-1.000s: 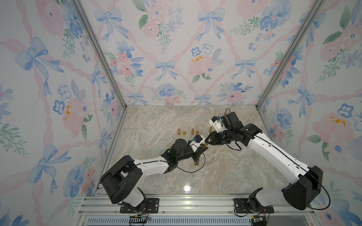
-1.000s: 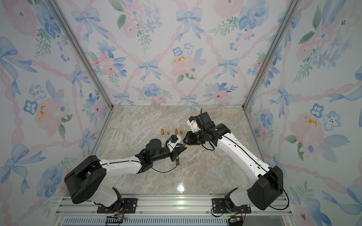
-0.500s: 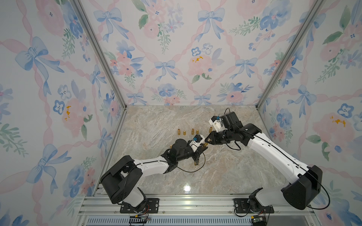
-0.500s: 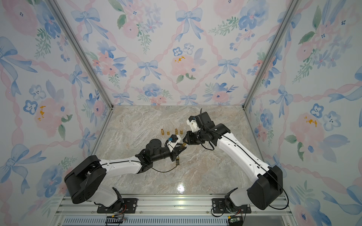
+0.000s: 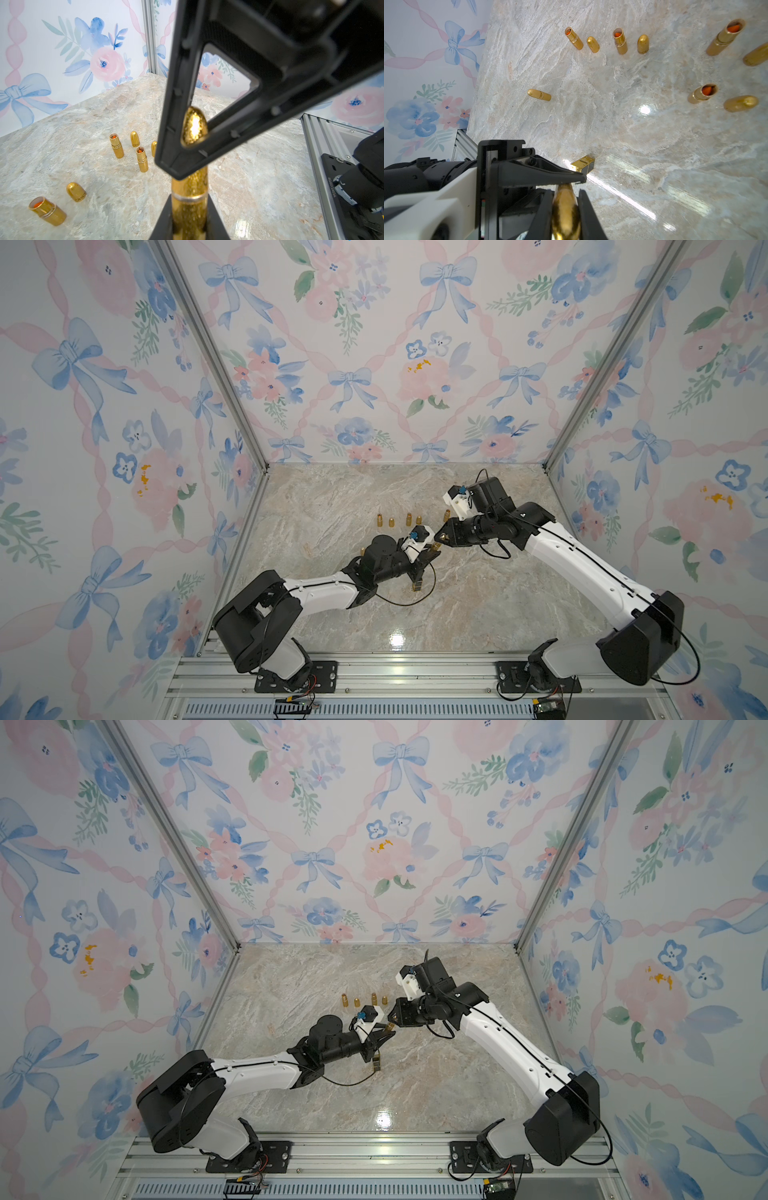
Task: Open the lipstick cap
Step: Open the cover of the lipstick.
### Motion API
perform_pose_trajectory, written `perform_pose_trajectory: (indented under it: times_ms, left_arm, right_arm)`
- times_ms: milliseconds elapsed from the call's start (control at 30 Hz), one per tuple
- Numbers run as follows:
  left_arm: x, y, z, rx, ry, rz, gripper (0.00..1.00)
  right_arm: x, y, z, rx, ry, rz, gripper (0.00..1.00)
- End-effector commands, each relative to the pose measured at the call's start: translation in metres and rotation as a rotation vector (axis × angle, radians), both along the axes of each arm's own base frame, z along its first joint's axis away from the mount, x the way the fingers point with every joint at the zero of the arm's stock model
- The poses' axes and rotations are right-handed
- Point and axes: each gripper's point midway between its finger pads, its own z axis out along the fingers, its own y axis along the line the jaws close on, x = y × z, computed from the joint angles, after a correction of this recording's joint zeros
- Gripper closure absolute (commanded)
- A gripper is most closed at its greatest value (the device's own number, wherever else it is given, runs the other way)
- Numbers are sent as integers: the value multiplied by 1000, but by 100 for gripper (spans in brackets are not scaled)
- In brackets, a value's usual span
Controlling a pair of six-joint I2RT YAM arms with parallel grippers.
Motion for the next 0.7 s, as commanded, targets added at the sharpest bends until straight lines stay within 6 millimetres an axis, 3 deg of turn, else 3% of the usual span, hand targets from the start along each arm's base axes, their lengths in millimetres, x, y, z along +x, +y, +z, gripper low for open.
perform_pose_trajectory:
  times_ms: [0,367,667]
  left_arm:
    - [2,0,17,-39,-28,11,100]
    - [9,8,9,-24,-7,75,100]
    - [10,23,-17,55,25,135,100]
  right_arm:
    - [4,5,-2,-6,-13,11,73]
    - [8,-1,11,7,-42,-9,81]
    - [14,-20,31,26,-66,-71,81]
